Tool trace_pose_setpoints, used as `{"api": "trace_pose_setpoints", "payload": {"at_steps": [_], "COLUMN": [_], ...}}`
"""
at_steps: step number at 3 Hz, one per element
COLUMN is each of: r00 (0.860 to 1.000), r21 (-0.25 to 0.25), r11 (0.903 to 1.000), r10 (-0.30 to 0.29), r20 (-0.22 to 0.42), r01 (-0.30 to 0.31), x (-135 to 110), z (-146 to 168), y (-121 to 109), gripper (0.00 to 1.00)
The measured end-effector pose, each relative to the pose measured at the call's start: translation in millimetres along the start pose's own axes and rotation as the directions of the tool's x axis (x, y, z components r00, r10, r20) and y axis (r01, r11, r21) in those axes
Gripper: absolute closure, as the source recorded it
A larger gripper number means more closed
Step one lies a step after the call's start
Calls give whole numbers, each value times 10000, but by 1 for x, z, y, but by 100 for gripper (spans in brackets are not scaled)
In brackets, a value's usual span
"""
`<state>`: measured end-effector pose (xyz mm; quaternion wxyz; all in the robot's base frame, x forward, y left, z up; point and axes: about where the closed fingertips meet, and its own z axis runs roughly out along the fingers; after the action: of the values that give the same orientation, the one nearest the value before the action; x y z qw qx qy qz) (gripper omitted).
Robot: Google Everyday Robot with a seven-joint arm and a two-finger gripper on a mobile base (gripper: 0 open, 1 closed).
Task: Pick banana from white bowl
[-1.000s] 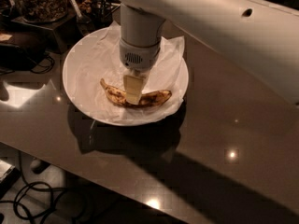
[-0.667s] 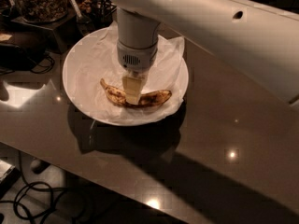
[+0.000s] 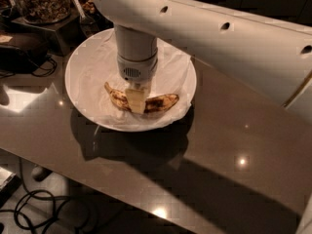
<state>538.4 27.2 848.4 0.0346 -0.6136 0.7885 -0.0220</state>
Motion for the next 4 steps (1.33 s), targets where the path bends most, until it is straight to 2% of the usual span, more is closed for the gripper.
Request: {"api": "trace_pose_setpoints", "payload": {"at_steps": [1, 2, 3, 4], "r00": [9997, 9997, 9995, 9995], "r21": [-105, -59, 240, 245], "r11": [9999, 9999, 9996, 9996], "r10": [-99, -119, -140, -144], "r20": [-218, -221, -271, -266], "r01": [97, 118, 146, 150], "x": [1, 2, 9, 9], "z": [14, 13, 11, 11], "y": [-1, -2, -3, -3], "gripper": [56, 75, 98, 100]}}
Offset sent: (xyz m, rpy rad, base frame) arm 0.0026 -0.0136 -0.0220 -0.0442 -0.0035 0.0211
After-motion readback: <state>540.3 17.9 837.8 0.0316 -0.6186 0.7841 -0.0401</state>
